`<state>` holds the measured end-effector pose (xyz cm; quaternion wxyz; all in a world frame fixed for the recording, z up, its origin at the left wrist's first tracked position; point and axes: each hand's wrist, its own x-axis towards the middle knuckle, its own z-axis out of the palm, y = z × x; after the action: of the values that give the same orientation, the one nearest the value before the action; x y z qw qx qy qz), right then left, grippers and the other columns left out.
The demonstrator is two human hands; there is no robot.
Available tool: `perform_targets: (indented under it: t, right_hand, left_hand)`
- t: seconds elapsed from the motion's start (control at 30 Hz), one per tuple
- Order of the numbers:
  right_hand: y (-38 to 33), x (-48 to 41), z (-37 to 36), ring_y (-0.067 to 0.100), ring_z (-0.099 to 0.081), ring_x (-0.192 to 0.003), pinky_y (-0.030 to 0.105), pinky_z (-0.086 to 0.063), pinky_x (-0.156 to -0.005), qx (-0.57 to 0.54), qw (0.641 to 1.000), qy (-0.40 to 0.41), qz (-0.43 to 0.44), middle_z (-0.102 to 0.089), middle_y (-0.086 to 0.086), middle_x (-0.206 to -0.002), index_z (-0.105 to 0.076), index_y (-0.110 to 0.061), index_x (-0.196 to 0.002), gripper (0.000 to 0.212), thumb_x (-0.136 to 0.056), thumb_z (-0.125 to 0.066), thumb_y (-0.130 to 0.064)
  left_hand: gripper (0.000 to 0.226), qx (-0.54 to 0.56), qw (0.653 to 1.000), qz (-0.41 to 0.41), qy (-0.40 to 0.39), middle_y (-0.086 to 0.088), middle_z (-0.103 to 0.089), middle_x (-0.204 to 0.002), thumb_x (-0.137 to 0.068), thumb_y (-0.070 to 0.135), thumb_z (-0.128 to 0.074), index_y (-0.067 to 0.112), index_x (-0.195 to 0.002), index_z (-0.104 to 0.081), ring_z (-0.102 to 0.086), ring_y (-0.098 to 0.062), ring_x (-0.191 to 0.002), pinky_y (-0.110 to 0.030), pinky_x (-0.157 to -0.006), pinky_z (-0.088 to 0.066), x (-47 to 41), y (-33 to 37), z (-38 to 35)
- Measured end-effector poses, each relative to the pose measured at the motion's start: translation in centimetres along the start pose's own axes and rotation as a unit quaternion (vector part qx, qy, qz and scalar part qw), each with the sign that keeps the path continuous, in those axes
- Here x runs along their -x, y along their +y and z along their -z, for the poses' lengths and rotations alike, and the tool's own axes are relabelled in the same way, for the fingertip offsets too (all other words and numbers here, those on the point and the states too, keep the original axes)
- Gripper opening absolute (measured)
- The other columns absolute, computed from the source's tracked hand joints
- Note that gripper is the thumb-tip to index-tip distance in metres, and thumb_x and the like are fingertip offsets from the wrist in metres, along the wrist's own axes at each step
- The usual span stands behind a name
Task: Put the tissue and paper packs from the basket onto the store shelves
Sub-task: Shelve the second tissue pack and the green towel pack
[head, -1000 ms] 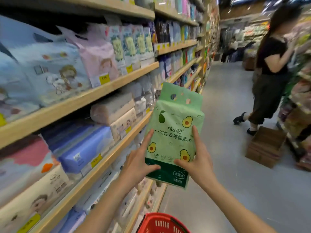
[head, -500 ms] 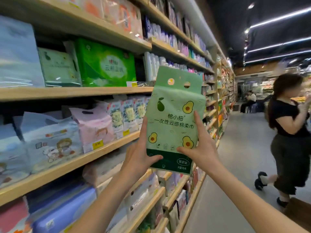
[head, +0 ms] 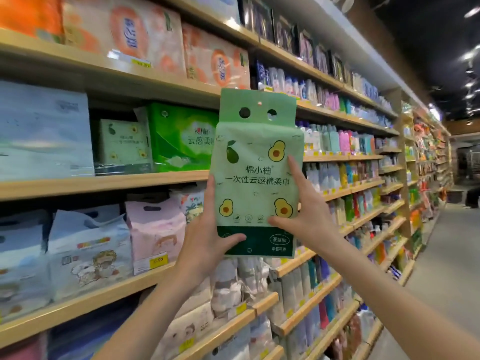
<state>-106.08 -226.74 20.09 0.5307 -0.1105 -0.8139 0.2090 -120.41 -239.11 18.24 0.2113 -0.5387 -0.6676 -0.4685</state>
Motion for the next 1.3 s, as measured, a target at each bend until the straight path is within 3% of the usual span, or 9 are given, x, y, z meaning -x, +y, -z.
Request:
perform_targets:
  t: [0.17, 0.33, 0.43, 0.63, 0.77, 1.1, 1.3]
  right_hand:
    - [1.8, -5.1, -3.2, 0.008, -0.041, -0.125, 0.042, -0.047, -0.098, -0.042, 0.998, -0.010, 0.049, -0.037, -0.009, -0.141, -0.003, -0.049, -0.140, 0.113, -0.065, -0.079, -0.013]
    - [2.1, -10.9, -7.4, 0.007, -0.037, -0.127, 0.042, -0.042, -0.103, -0.074, 0.993, -0.018, 0.093, -0.036, -0.005, -0.144, -0.004, -0.044, -0.142, 0.112, -0.066, -0.079, -0.013]
    - [1.5, -14.3, -10.0, 0.010, -0.036, -0.130, 0.041, -0.037, -0.107, -0.091, 0.988, -0.017, 0.120, -0.036, -0.004, -0.144, -0.002, -0.042, -0.143, 0.114, -0.065, -0.080, -0.014]
    - [-0.8, -19.5, -13.4, 0.014, -0.039, -0.129, 0.043, -0.037, -0.107, -0.129, 0.976, -0.012, 0.178, -0.038, -0.003, -0.143, -0.001, -0.042, -0.143, 0.113, -0.066, -0.079, -0.014]
    - [-2.7, -22.2, -15.4, 0.013, -0.036, -0.132, 0.046, -0.036, -0.108, -0.169, 0.962, -0.005, 0.215, -0.035, -0.003, -0.146, -0.003, -0.039, -0.144, 0.113, -0.065, -0.079, -0.014]
    - [-5.4, -28.0, -19.4, 0.016, -0.032, -0.135, 0.045, -0.030, -0.111, -0.210, 0.932, 0.060, 0.288, -0.033, 0.002, -0.148, -0.003, -0.031, -0.146, 0.111, -0.066, -0.079, -0.013]
    - [-4.0, -31.1, -22.7, 0.015, -0.031, -0.136, 0.042, -0.028, -0.112, -0.225, 0.924, 0.065, 0.303, -0.030, 0.002, -0.150, -0.004, -0.029, -0.146, 0.111, -0.066, -0.078, -0.012]
  left_hand:
    - [0.125, -0.041, 0.997, 0.000, 0.068, 0.001, -0.052, -0.135, -0.062, 0.019, -0.084, 0.051, -0.131, 0.016, -0.054, -0.018, -0.117, -0.025, -0.090, -0.040, -3.8, -2.9, 0.2]
    - [0.123, -0.082, 0.991, -0.010, 0.105, 0.009, -0.046, -0.138, -0.066, 0.018, -0.081, 0.054, -0.131, 0.016, -0.052, -0.014, -0.120, -0.040, -0.103, -0.041, -7.5, -5.9, 2.3]
    - [0.119, -0.098, 0.990, -0.012, 0.105, 0.022, -0.036, -0.135, -0.070, 0.016, -0.078, 0.054, -0.135, 0.014, -0.049, -0.006, -0.119, -0.036, -0.105, -0.040, -9.8, -7.3, 4.3]
    - [0.114, -0.184, 0.972, -0.024, 0.144, 0.011, -0.041, -0.139, -0.068, 0.015, -0.079, 0.040, -0.145, 0.002, -0.047, -0.006, -0.119, -0.035, -0.105, -0.040, -13.5, -8.8, 8.9]
    - [0.114, -0.223, 0.959, -0.040, 0.172, 0.006, -0.041, -0.143, -0.068, 0.014, -0.080, 0.037, -0.146, -0.001, -0.047, -0.011, -0.124, -0.027, -0.101, -0.038, -15.0, -9.4, 12.0]
    - [0.115, -0.314, 0.917, -0.078, 0.234, 0.000, -0.042, -0.144, -0.070, 0.015, -0.079, 0.031, -0.147, 0.003, -0.050, -0.018, -0.123, -0.036, -0.104, -0.040, -19.7, -10.9, 16.2]
    - [0.117, -0.339, 0.904, -0.077, 0.251, 0.001, -0.045, -0.143, -0.070, 0.014, -0.079, 0.038, -0.144, 0.008, -0.051, -0.019, -0.123, -0.041, -0.104, -0.041, -22.2, -14.3, 15.7]
